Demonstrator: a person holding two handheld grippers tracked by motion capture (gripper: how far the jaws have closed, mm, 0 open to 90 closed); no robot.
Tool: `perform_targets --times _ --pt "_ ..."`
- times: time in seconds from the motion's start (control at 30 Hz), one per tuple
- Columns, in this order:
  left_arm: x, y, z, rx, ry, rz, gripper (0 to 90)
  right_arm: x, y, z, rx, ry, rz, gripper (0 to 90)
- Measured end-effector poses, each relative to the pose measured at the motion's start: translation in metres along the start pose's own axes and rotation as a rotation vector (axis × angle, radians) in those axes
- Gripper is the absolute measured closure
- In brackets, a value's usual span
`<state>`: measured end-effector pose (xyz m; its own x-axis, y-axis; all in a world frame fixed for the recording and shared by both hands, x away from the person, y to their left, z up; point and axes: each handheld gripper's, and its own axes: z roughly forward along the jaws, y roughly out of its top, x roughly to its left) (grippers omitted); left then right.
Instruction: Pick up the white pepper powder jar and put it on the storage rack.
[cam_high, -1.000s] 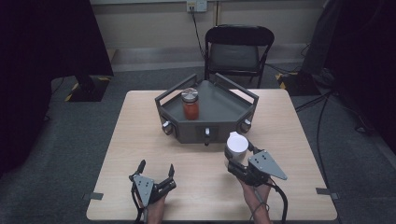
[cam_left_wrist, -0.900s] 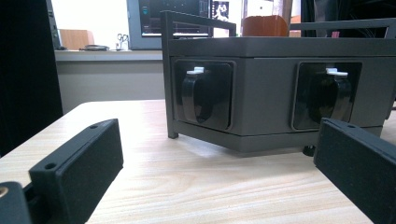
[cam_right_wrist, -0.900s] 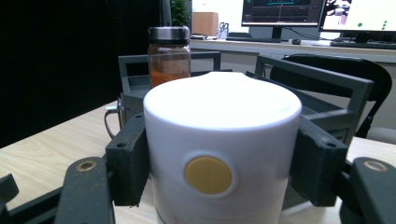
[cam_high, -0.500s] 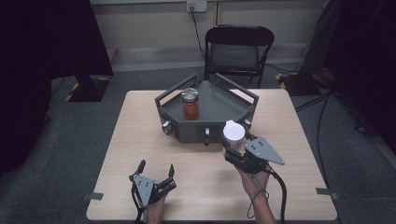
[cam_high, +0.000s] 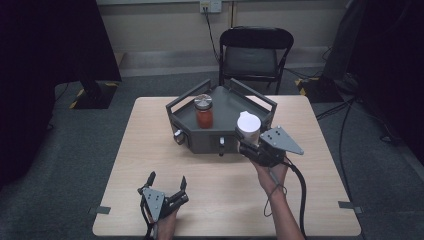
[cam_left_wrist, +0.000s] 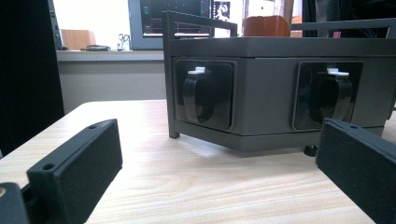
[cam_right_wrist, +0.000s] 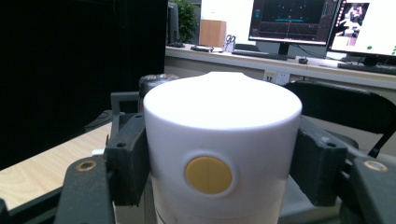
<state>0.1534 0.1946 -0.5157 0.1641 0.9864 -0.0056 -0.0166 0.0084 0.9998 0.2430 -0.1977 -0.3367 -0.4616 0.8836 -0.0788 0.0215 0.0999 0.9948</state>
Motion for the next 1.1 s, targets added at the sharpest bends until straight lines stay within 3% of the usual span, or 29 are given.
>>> perform_targets --times 0.57,0.77,1.1 --pt "0.0 0.0 -0.001 0.0 0.003 0.0 0.0 0.003 0.03 0.057 0.031 -0.033 -0.015 30.2" --pt "0.0 0.0 -0.001 0.0 0.004 0.001 0.0 0.007 0.027 0.074 0.013 -0.057 -0.019 30.2" --pt "0.0 0.0 -0.001 0.0 0.004 0.001 0.1 0.008 0.021 0.105 0.013 -0.1 0.038 30.2"
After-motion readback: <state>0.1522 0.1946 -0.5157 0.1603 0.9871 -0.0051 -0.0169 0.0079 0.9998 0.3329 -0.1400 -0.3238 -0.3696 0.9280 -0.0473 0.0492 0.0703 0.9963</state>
